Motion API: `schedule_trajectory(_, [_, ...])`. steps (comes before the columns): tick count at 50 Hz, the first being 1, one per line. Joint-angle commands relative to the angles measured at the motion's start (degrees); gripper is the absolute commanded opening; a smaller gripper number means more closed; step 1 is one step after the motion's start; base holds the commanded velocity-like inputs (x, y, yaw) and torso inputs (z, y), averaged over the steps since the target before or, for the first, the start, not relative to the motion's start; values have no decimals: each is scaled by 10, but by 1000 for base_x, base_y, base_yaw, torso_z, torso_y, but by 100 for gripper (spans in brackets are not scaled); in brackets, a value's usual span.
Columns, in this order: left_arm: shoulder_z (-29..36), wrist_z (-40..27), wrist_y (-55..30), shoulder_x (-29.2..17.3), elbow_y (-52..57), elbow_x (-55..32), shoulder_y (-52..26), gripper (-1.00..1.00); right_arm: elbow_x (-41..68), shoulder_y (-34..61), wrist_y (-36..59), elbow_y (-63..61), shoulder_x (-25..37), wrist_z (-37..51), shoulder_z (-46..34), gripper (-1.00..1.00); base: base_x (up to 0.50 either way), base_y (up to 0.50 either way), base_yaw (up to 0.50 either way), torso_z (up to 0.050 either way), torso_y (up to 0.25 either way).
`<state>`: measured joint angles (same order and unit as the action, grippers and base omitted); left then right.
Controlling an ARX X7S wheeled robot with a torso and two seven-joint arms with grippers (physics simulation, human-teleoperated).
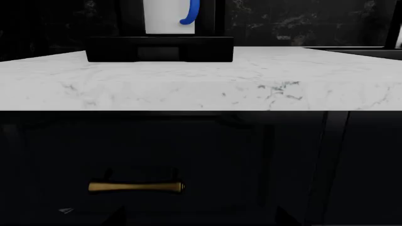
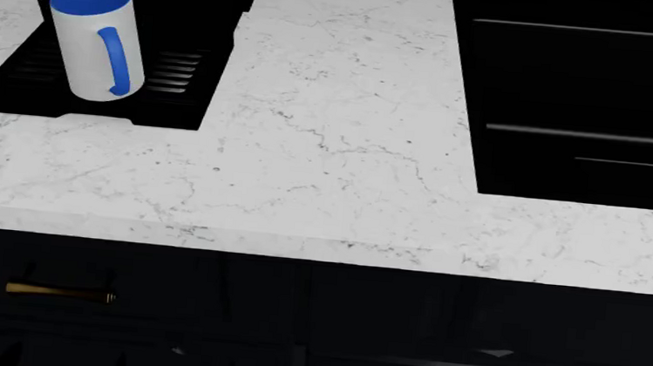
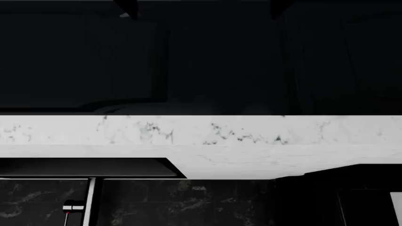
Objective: Pick the mug from under the coffee machine dispenser and place it on the counter.
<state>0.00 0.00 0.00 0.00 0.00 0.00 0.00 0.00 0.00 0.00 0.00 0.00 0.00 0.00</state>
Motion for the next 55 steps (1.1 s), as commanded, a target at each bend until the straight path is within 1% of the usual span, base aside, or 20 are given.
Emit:
schedule_trajectory(1, [6,0,-5,-5,6,-5,1,100,12,0,-2,2,12,15,-15,100,0,0,0,0,0])
schedule_trajectory(3, [14,-15,8,-11,-2,-9,0,100,11,2,-1,3,17,22,-21,100,0,0,0,0,0])
schedule_trajectory(7, [22,-26,9,-19,0,-16,2,100,17,3,4,2,22,30,-29,100,0,0,0,0,0])
schedule_trajectory(17, [34,-39,2,-33,17,-28,9,100,24,0,18,-14,33,46,-43,100,0,0,0,0,0])
schedule_trajectory(32, [46,-53,1,-45,18,-41,8,100,35,-5,21,-26,46,59,-55,100,-479,14,0,0,0])
schedule_trajectory(34, [49,-50,13,-48,17,-43,9,100,41,-6,30,-34,49,57,-55,100,0,0,0,17,0])
schedule_trajectory(39, [50,-51,-42,-59,60,-54,7,100,46,-6,114,-102,59,65,-58,100,0,0,0,50,0])
schedule_trajectory(45, [47,-57,-94,-73,124,-63,4,100,59,-3,192,-185,71,70,-58,100,0,0,0,50,0])
schedule_trajectory(48, [41,-66,-143,-80,176,-70,-7,100,72,0,251,-255,80,76,-49,100,0,0,0,50,0])
schedule_trajectory(51, [42,-69,-171,-85,208,-73,-14,100,81,8,291,-289,85,78,-48,100,0,0,0,50,0])
schedule_trajectory(54, [45,-71,-240,-93,248,-80,-45,100,99,43,382,-343,93,79,-43,100,0,0,0,50,0])
schedule_trajectory(55, [45,-71,-248,-93,253,-82,-49,100,100,47,392,-349,93,81,-43,100,0,0,0,50,0])
